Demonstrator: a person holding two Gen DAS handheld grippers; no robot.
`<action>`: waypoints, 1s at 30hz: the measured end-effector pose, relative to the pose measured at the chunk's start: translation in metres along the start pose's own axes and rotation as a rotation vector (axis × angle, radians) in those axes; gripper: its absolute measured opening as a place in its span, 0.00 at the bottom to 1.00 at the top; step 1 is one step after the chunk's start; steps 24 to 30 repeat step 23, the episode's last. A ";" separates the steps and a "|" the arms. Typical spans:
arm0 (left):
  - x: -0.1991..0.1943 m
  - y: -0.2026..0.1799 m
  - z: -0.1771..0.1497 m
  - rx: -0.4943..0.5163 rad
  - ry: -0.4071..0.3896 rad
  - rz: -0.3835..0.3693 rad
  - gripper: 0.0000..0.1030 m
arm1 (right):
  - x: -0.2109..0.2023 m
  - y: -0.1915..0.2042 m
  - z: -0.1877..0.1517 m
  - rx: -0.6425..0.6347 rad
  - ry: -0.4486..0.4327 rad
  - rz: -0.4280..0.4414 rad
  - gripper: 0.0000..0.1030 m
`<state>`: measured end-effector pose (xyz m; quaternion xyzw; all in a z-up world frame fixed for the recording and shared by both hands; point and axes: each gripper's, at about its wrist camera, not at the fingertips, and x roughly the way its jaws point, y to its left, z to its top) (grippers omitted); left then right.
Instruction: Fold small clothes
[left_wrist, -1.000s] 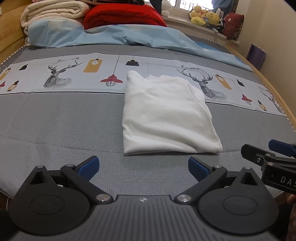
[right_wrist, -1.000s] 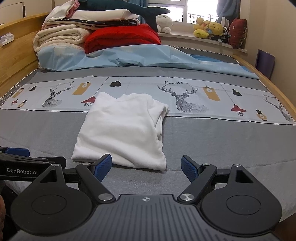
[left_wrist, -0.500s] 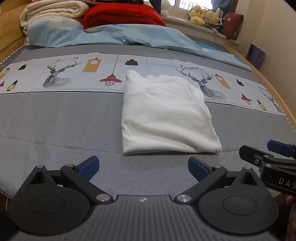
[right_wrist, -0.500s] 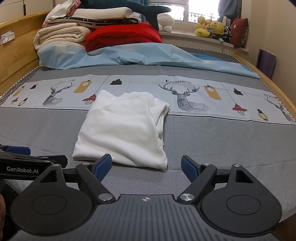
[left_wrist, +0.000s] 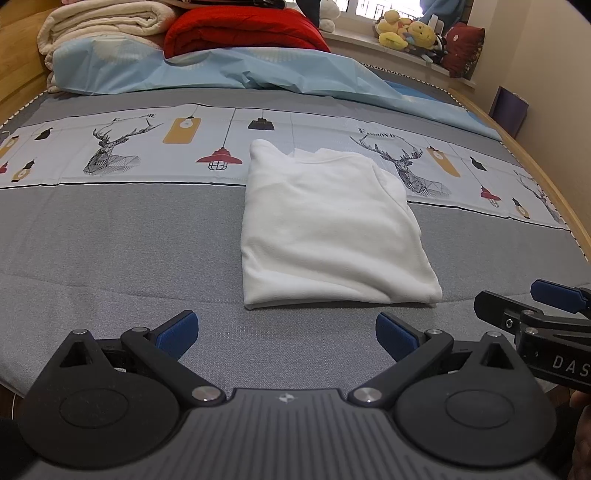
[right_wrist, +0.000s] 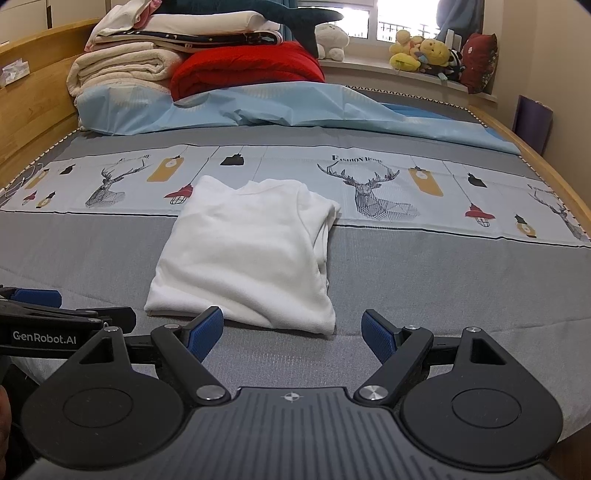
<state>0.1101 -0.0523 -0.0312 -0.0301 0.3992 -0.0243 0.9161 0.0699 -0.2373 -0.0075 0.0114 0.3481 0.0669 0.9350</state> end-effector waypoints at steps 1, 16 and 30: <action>0.000 0.000 0.000 0.000 0.000 0.000 0.99 | 0.000 0.000 0.000 0.000 0.000 0.000 0.81; 0.001 -0.002 -0.002 0.011 -0.003 -0.006 0.99 | 0.001 0.000 -0.001 -0.002 0.003 0.002 0.81; 0.001 -0.002 -0.002 0.016 -0.005 -0.010 0.99 | 0.001 0.000 -0.001 -0.003 0.003 0.002 0.81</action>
